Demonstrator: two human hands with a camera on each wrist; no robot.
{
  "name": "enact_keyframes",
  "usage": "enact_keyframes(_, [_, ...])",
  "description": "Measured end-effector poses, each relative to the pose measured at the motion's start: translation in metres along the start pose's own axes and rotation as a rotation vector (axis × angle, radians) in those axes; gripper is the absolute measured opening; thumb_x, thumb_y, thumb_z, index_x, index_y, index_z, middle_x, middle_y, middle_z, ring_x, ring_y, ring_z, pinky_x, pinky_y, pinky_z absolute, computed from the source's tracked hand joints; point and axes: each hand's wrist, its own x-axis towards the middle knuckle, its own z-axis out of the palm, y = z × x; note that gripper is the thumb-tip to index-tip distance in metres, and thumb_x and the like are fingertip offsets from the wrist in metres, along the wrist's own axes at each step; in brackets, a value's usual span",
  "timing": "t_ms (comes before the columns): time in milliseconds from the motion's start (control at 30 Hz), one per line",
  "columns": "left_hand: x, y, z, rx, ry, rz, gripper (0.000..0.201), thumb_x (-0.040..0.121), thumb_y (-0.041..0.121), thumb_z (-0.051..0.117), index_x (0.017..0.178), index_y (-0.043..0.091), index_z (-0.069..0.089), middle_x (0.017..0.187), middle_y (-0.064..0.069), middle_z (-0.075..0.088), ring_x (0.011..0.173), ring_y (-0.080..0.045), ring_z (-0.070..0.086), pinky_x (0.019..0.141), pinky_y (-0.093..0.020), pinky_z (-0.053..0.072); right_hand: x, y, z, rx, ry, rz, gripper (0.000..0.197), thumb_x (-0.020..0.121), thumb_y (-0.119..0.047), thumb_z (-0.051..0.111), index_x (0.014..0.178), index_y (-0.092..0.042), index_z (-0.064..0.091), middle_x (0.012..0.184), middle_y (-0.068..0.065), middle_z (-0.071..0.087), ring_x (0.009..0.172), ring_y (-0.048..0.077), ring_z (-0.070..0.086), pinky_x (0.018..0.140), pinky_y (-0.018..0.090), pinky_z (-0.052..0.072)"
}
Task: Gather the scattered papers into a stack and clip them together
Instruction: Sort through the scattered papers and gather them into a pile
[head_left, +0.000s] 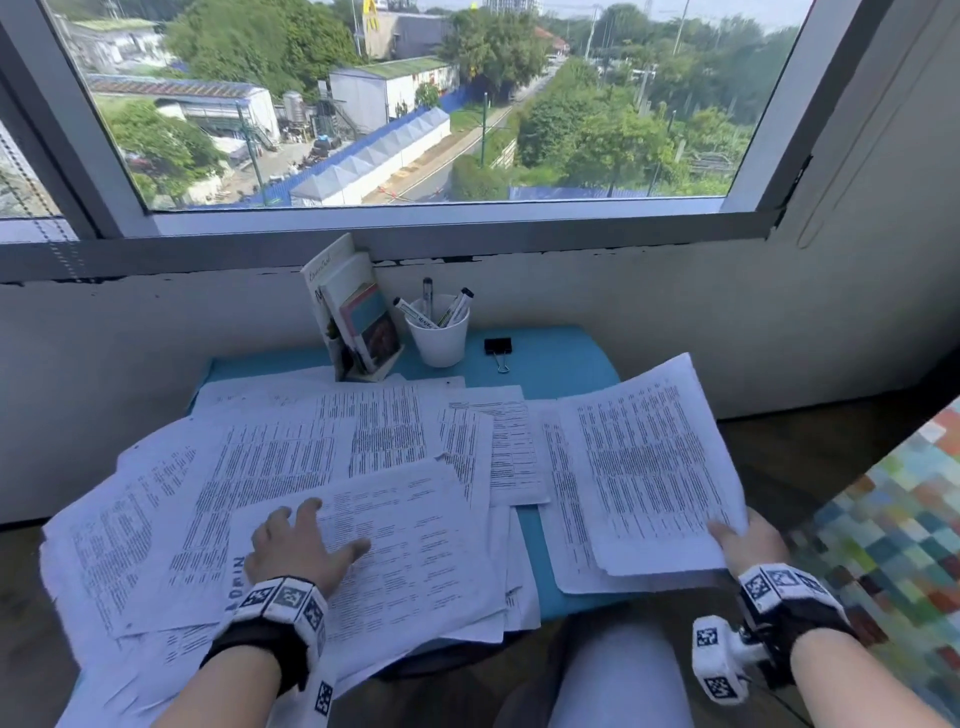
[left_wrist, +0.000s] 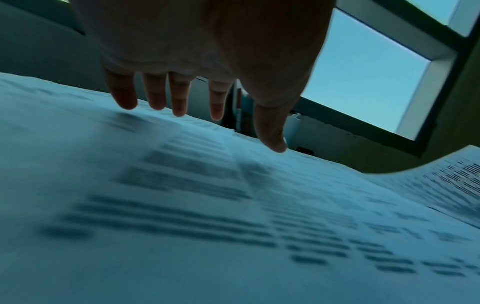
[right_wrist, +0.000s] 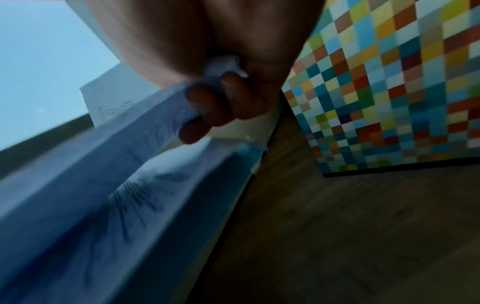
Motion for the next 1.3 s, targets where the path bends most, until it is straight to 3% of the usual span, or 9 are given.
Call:
enact_keyframes(400, [-0.003,-0.035,-0.008,-0.088,-0.023,-0.209,0.103,0.067,0.067,0.067,0.147,0.026,0.017,0.152,-0.014,0.013,0.140,-0.034,0.016,0.109,-0.055,0.025,-0.018,-0.014,0.029,-0.094,0.029,-0.043,0.035,0.077,-0.019,0.071,0.106,-0.006,0.055,0.100,0.021,0.065,0.076,0.030,0.052,0.070,0.031,0.042])
enact_keyframes(567, [-0.002,-0.034,-0.013,-0.104,-0.050,-0.266,0.112,0.066,0.065,0.070,0.148,0.017,0.011,0.149,-0.021,0.019,0.138,-0.039,0.018,0.109,-0.053,0.028,-0.027,-0.020,0.028,-0.234,0.190,-0.015,0.085,0.065,-0.037,0.081,0.134,-0.010,0.038,0.130,0.027,0.047,0.118,0.042,0.043,0.099,0.052,0.034])
enact_keyframes(667, [-0.005,-0.034,-0.019,-0.141,-0.069,-0.292,0.113,0.067,0.060,0.073,0.149,0.015,0.008,0.150,-0.023,0.015,0.139,-0.040,0.016,0.110,-0.054,0.027,-0.046,-0.042,0.030,-0.277,0.294,-0.103,0.076,0.072,-0.038,0.075,0.134,-0.013,0.039,0.134,0.025,0.043,0.125,0.039,0.035,0.102,0.051,0.027])
enact_keyframes(833, [-0.008,-0.036,-0.022,-0.206,-0.093,-0.343,0.112,0.069,0.048,0.078,0.148,0.014,0.006,0.150,-0.024,0.014,0.136,-0.043,0.025,0.107,-0.051,0.031,-0.097,-0.088,0.074,-0.270,-0.108,-0.443,0.044,0.085,-0.039,0.061,0.124,-0.021,0.053,0.126,0.009,0.052,0.117,0.027,0.047,0.100,0.039,0.037])
enact_keyframes(933, [-0.008,-0.041,-0.023,-0.403,-0.049,-0.329,0.092,0.077,0.021,0.074,0.146,0.009,0.014,0.139,-0.025,0.039,0.117,-0.041,0.051,0.095,-0.045,0.046,-0.135,-0.106,0.101,-0.196,-0.430,-0.474,0.041,0.088,-0.038,0.058,0.125,-0.023,0.050,0.121,0.001,0.050,0.111,0.018,0.052,0.094,0.031,0.041])
enact_keyframes(1000, [-0.007,-0.046,-0.024,-0.553,-0.018,-0.313,0.071,0.082,0.012,0.068,0.141,0.005,0.029,0.131,-0.023,0.051,0.114,-0.037,0.054,0.095,-0.041,0.044,-0.151,-0.113,0.109,-0.125,-0.446,-0.486,0.040,0.088,-0.036,0.059,0.125,-0.024,0.050,0.118,0.001,0.050,0.106,0.015,0.052,0.091,0.029,0.042])
enact_keyframes(1167, [-0.005,-0.053,-0.032,-0.858,0.162,-0.198,0.018,0.092,0.013,0.055,0.102,0.001,0.063,0.101,-0.015,0.062,0.092,-0.027,0.056,0.079,-0.034,0.043,-0.172,-0.102,0.124,0.151,-0.295,-0.314,0.027,0.085,-0.038,0.063,0.101,-0.021,0.050,0.104,0.005,0.056,0.083,0.018,0.055,0.078,0.032,0.047])
enact_keyframes(1233, [-0.007,-0.046,-0.034,-1.015,0.233,-0.221,0.012,0.089,0.020,0.058,0.086,0.008,0.058,0.085,-0.009,0.053,0.075,-0.021,0.048,0.064,-0.029,0.038,-0.178,-0.103,0.136,0.290,-0.470,-0.162,0.044,0.077,-0.056,0.063,0.094,-0.018,0.049,0.089,0.005,0.058,0.068,0.018,0.056,0.066,0.034,0.051])
enact_keyframes(1300, [-0.013,-0.031,-0.028,-1.120,0.257,-0.243,0.018,0.079,0.028,0.062,0.077,0.016,0.049,0.076,-0.005,0.050,0.073,-0.019,0.046,0.065,-0.029,0.038,-0.184,-0.109,0.142,0.505,-0.739,0.012,0.052,0.076,-0.065,0.058,0.093,-0.016,0.051,0.082,0.009,0.057,0.057,0.018,0.056,0.055,0.031,0.049])
